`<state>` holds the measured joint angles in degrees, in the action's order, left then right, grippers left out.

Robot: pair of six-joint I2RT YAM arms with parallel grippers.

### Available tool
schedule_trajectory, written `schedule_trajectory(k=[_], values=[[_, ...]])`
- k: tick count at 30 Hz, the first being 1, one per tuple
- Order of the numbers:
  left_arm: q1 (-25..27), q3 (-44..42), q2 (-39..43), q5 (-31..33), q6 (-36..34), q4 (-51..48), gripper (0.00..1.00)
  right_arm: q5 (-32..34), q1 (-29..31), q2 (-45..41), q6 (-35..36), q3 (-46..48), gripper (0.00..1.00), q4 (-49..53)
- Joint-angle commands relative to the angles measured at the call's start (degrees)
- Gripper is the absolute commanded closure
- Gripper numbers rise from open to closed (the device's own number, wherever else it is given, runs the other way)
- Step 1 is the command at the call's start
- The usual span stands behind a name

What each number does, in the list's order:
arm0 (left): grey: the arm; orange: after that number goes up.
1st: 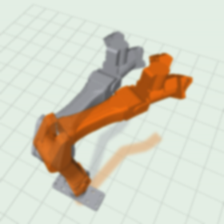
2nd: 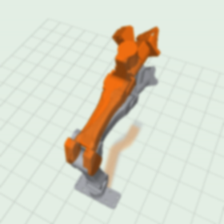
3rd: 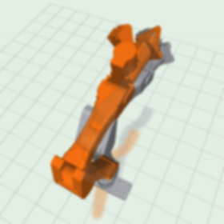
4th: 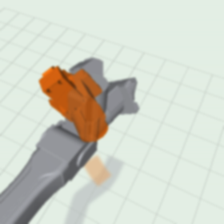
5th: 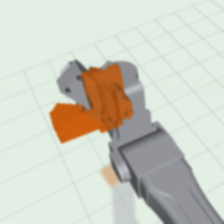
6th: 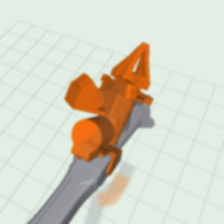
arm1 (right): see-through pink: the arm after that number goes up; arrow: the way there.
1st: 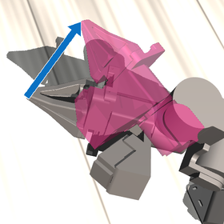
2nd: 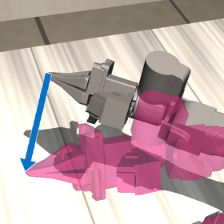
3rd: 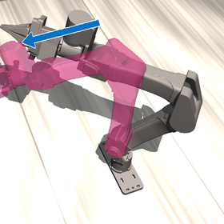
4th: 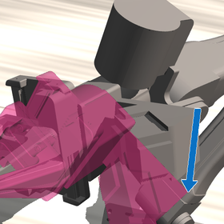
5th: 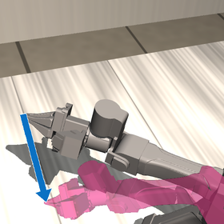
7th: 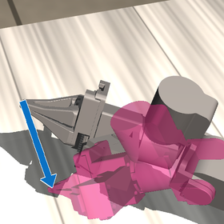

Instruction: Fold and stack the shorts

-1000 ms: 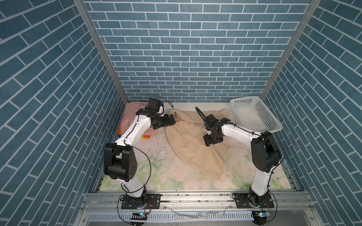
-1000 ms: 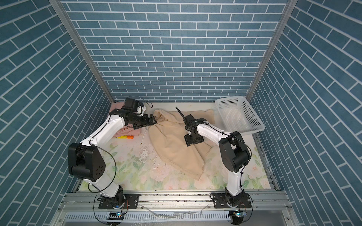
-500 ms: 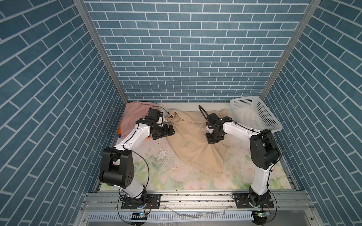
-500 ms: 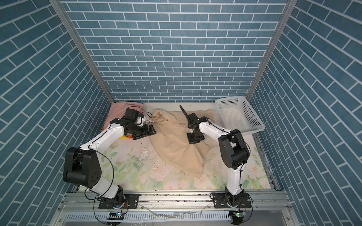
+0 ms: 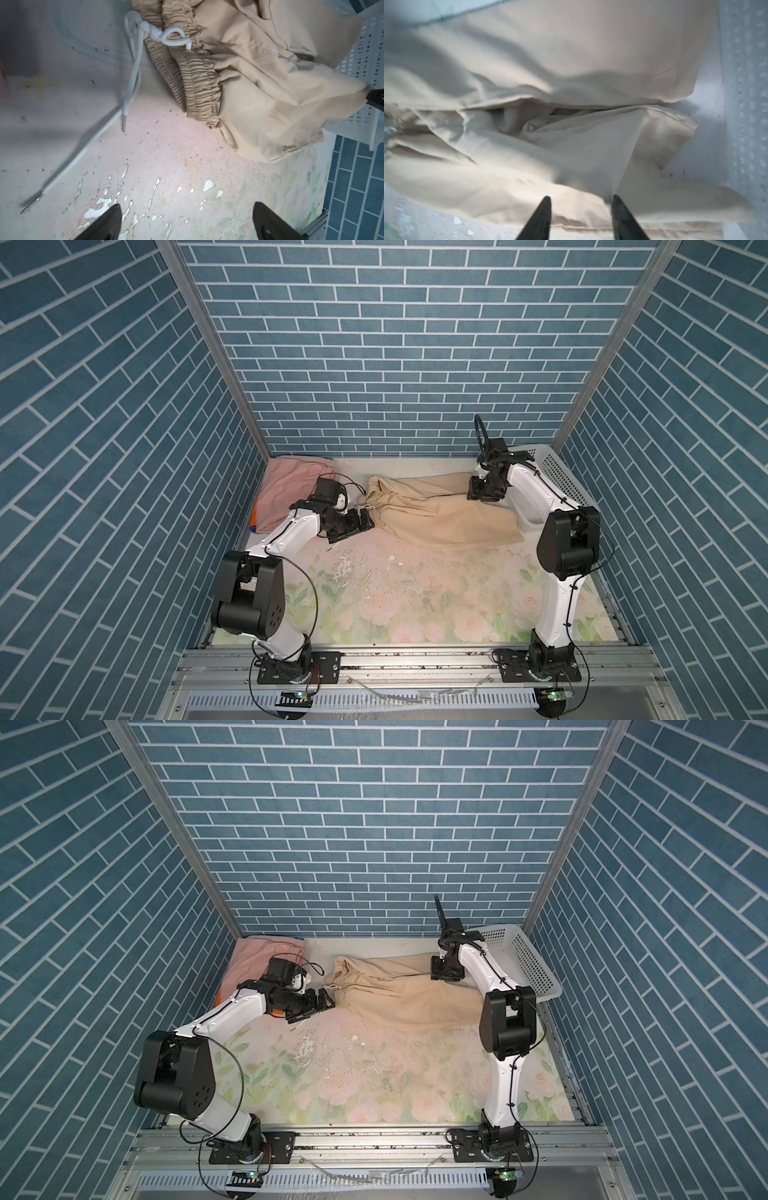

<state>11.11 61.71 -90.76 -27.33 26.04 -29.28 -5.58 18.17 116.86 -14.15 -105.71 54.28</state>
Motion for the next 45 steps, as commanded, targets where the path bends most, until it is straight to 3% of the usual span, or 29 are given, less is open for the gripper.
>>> schedule_trajectory(k=[1,3,5,8,11,19,21,26,27,31,36,40,45], values=[[-0.39,-2.06,-1.08,-3.54,2.51,3.36,0.00,4.39,8.71,-4.86,4.75,2.11,0.31,3.03],[-0.76,-2.85,-1.47,-4.70,3.15,4.27,0.00,3.98,13.39,-5.95,5.28,5.02,0.20,1.33],[-2.05,-4.29,-1.61,-6.53,4.73,6.47,0.00,2.67,17.43,-6.36,4.38,8.14,0.16,-1.64],[-4.26,-6.14,-1.18,-8.06,6.44,8.52,0.00,1.04,22.34,-4.97,2.31,10.87,0.15,-6.35],[-5.18,-6.51,-0.32,-8.26,5.97,7.81,0.00,4.37,26.21,0.14,1.93,7.75,0.12,-6.26],[-7.31,-10.23,3.66,-9.34,5.46,7.12,0.00,11.98,29.61,11.25,1.78,0.24,0.14,-8.42],[-8.32,-11.50,4.08,-10.20,5.58,7.61,0.00,12.94,29.81,14.06,1.67,-2.84,0.24,-6.92],[-9.79,-12.93,5.34,-11.47,5.61,7.74,0.00,9.69,30.40,17.17,3.81,-13.31,0.98,-0.02],[-9.88,-12.93,5.70,-11.35,5.43,7.32,0.00,6.85,30.42,15.88,4.53,-14.09,1.00,0.47],[-9.88,-12.34,6.82,-10.25,4.34,5.48,0.00,-8.91,27.49,10.24,5.48,-17.58,1.00,3.66],[-9.80,-12.88,6.44,-9.23,4.25,5.86,0.00,-26.82,16.85,10.57,0.63,-15.81,1.00,2.30],[-8.95,-13.58,5.60,-9.45,6.21,8.07,0.01,-27.66,13.78,18.83,2.69,-20.63,0.99,7.55],[-4.43,-13.53,5.70,-8.00,9.10,9.89,0.00,-28.26,14.64,21.81,3.69,-19.68,0.80,8.08]])
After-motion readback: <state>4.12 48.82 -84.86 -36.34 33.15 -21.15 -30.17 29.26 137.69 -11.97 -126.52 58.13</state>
